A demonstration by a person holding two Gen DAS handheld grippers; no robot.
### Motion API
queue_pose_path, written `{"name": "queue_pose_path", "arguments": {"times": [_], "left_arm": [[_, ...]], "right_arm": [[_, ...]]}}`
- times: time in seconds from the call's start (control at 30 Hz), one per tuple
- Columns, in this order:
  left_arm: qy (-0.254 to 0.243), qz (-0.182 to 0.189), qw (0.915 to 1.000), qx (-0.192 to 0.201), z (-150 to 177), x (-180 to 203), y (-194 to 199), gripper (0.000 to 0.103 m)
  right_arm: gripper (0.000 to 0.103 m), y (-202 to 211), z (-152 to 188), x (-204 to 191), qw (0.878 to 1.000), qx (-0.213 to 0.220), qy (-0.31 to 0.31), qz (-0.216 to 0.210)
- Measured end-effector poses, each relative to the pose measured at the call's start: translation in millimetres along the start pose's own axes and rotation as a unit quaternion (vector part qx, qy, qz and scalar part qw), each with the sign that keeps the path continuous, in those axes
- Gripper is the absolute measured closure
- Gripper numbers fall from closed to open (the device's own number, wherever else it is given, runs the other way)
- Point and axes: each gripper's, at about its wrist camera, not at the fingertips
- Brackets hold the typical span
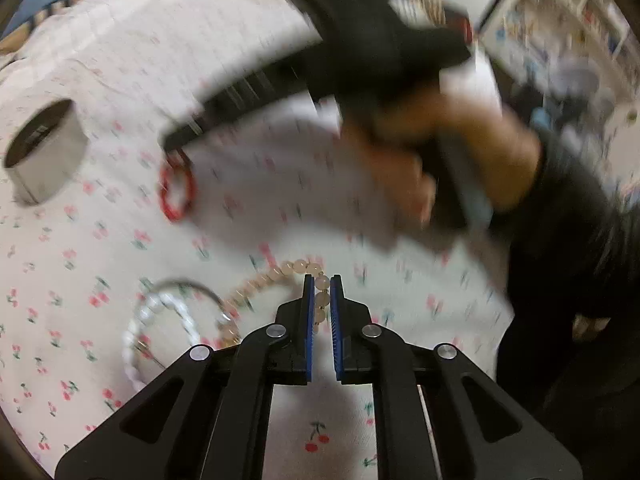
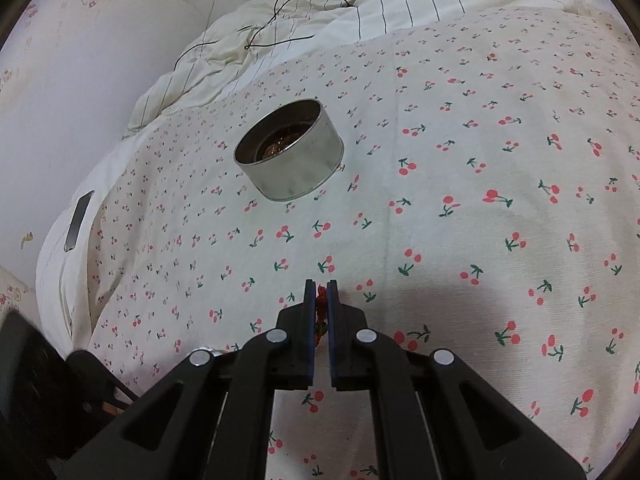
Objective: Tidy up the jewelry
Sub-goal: 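Grasp the peach bead bracelet with the left tool while the right tool holds the red beads, then carry the peach bracelet in the left tool and red beads in the right tool to the tin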
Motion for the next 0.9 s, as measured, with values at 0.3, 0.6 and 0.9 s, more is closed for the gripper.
{"name": "queue_pose_path", "arguments": {"times": [0.3, 0.6, 0.9], "left_arm": [[0.139, 0.057, 0.9707, 0.188, -37.7, -60.6, 87.0, 0.096], [0.203, -0.05, 0.9521, 0.223, -63.3, -104.6, 85.4, 0.096], [0.204, -0.102, 0.9469, 0.227, -67.7, -113.8, 69.7, 0.096]], "right_arm": [[0.097, 15.5, -5.2, 7.5, 0.999, 0.039, -0.016, -0.006], [0.097, 20.2, -4.8, 9.2, 0.997, 0.061, -0.027, -0.034], [0.097, 40.0, -8.3, 1.4, 0.99, 0.12, -0.02, -0.071]]}}
Point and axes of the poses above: each gripper's, at about its wrist camera, not at the fingertips, and y roughly against the way its jaws point, x to its right, z to its underside, and after that the axes turned 15 degrees about y, right-handed
